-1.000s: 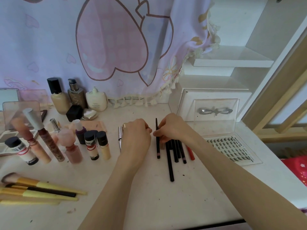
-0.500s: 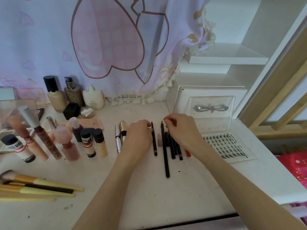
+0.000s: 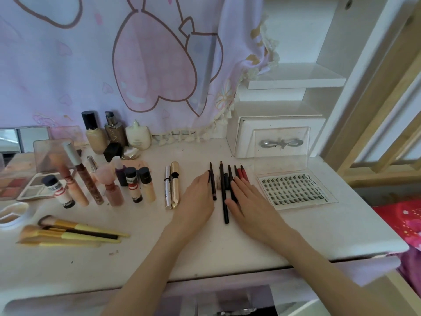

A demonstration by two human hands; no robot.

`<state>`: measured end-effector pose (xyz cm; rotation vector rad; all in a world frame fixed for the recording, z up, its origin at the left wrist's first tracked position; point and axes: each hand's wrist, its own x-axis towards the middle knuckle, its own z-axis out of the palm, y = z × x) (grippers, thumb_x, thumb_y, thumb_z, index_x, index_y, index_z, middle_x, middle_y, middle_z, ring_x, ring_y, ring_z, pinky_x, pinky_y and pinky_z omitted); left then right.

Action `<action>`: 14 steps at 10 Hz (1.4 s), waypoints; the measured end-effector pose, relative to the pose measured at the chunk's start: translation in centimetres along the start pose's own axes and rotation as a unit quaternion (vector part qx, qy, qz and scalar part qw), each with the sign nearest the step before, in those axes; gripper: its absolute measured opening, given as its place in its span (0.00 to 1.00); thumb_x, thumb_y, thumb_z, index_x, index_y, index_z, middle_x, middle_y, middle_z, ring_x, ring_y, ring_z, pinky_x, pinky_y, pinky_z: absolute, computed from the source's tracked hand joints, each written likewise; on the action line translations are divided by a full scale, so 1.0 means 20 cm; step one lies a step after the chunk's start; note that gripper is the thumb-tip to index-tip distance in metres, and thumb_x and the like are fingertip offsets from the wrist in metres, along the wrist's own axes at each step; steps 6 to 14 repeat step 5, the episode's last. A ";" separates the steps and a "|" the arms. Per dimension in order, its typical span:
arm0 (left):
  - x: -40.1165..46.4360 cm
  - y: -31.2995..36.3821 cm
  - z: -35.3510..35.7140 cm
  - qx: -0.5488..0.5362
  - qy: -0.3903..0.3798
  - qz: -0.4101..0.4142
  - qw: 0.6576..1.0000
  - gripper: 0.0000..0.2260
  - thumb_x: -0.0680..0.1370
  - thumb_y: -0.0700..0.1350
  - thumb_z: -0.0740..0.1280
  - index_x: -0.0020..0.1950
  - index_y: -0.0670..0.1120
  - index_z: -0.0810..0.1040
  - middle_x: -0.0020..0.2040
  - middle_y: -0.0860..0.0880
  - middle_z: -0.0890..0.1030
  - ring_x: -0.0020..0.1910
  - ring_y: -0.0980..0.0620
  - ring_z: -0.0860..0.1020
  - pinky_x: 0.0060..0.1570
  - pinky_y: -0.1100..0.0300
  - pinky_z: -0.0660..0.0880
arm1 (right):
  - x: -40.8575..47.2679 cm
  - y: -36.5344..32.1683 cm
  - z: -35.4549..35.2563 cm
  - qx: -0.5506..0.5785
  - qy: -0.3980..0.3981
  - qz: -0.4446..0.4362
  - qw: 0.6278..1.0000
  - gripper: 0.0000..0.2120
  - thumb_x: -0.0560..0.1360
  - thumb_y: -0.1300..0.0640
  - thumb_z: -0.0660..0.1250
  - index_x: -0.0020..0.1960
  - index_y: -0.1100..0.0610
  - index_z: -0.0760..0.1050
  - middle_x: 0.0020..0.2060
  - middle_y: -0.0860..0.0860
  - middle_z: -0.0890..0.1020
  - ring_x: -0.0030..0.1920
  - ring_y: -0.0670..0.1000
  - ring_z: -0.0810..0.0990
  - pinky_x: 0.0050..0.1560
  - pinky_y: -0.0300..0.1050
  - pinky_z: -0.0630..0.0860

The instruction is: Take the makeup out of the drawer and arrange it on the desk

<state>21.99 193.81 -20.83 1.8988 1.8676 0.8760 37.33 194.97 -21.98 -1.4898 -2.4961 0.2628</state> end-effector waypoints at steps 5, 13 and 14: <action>-0.23 -0.01 -0.01 0.117 -0.019 0.066 0.991 0.25 0.82 0.49 0.48 0.76 0.40 0.45 0.77 0.45 0.44 0.76 0.52 0.44 0.71 0.63 0.43 | -0.04 -0.02 0.00 0.030 0.085 -0.017 0.996 0.24 0.82 0.49 0.48 0.76 0.55 0.53 0.76 0.50 0.53 0.76 0.46 0.48 0.73 0.40 0.43; -0.23 -0.01 -0.01 0.117 -0.019 0.066 0.991 0.25 0.82 0.49 0.48 0.76 0.40 0.45 0.77 0.45 0.44 0.76 0.52 0.44 0.71 0.63 0.43 | -0.04 -0.02 0.00 0.030 0.085 -0.017 0.996 0.24 0.82 0.49 0.48 0.76 0.55 0.53 0.76 0.50 0.53 0.76 0.46 0.48 0.73 0.40 0.43; -0.23 -0.01 -0.01 0.117 -0.019 0.066 0.991 0.25 0.82 0.49 0.48 0.76 0.40 0.45 0.77 0.45 0.44 0.76 0.52 0.44 0.71 0.63 0.43 | -0.04 -0.02 0.00 0.030 0.085 -0.017 0.996 0.24 0.82 0.49 0.48 0.76 0.55 0.53 0.76 0.50 0.53 0.76 0.46 0.48 0.73 0.40 0.43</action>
